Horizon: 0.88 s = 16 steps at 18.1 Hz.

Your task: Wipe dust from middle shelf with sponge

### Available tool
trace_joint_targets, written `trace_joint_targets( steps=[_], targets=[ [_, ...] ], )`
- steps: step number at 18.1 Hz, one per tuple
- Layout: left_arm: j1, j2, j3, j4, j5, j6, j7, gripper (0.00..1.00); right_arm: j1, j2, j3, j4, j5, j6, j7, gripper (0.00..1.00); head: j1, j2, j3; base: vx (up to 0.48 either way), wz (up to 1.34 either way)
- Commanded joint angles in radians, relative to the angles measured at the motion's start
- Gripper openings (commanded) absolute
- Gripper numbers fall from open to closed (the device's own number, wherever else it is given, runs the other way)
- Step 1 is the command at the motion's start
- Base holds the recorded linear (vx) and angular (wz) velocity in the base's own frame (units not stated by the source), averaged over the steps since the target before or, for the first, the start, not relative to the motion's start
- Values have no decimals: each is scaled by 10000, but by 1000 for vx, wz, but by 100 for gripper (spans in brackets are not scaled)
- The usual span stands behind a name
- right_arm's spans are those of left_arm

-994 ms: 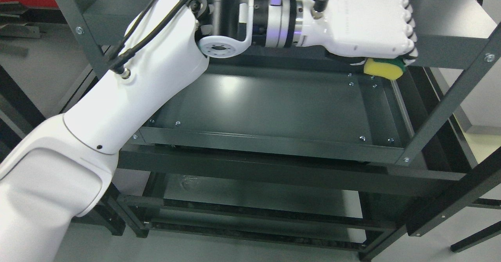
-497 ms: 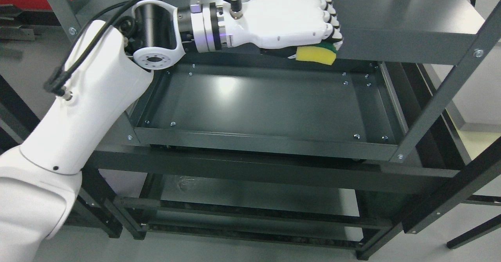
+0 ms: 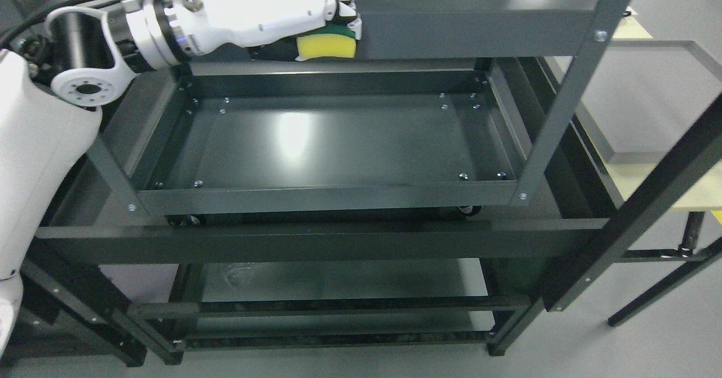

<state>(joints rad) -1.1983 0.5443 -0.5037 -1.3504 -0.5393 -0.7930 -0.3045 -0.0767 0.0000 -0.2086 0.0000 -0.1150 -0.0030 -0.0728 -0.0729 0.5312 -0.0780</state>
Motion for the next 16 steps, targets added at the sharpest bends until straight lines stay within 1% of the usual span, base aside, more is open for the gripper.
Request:
trace_joint_targets(
  steps=[1, 3, 5, 6, 8, 10, 12, 15, 16],
  targets=[
    [875, 2763, 1677, -363, 929, 76, 23, 2, 0, -175, 0, -174, 0, 736, 7, 100, 0, 0, 0, -31, -427],
    [1076, 2612, 1816, -439, 1051, 76, 39, 2, 0, -175, 0, -174, 0, 736, 7, 100, 0, -1, 0, -33, -434],
    [1076, 2214, 1770, -470, 1159, 76, 39, 2, 0, -175, 0, -174, 0, 736, 7, 100, 0, -3, 0, -47, -386],
    [1061, 1695, 1739, -470, 1144, 76, 39, 2, 0, -175, 0, -174, 0, 736, 7, 100, 0, -3, 0, -51, -326],
    [1030, 1003, 1739, -455, 1129, 76, 23, 1, 0, -175, 0, -174, 0, 736, 7, 100, 0, -4, 0, -52, -306],
    [1030, 466, 1724, -455, 1113, 76, 8, 1, 0, -175, 0, -174, 0, 736, 7, 100, 0, -4, 0, -45, -271],
    [1030, -270, 1739, -455, 1250, 76, 54, 1, 0, -175, 0, -174, 0, 736, 7, 100, 0, -4, 0, -25, -169],
    [1015, -1390, 1663, -470, 2169, 76, 69, 1, 0, -175, 0, -174, 0, 736, 7, 100, 0, -4, 0, -4, -38],
    [1015, -1651, 1617, -470, 2430, 76, 85, 1, 0, -175, 0, -174, 0, 736, 7, 100, 0, -5, 0, 4, 25]
  ],
)
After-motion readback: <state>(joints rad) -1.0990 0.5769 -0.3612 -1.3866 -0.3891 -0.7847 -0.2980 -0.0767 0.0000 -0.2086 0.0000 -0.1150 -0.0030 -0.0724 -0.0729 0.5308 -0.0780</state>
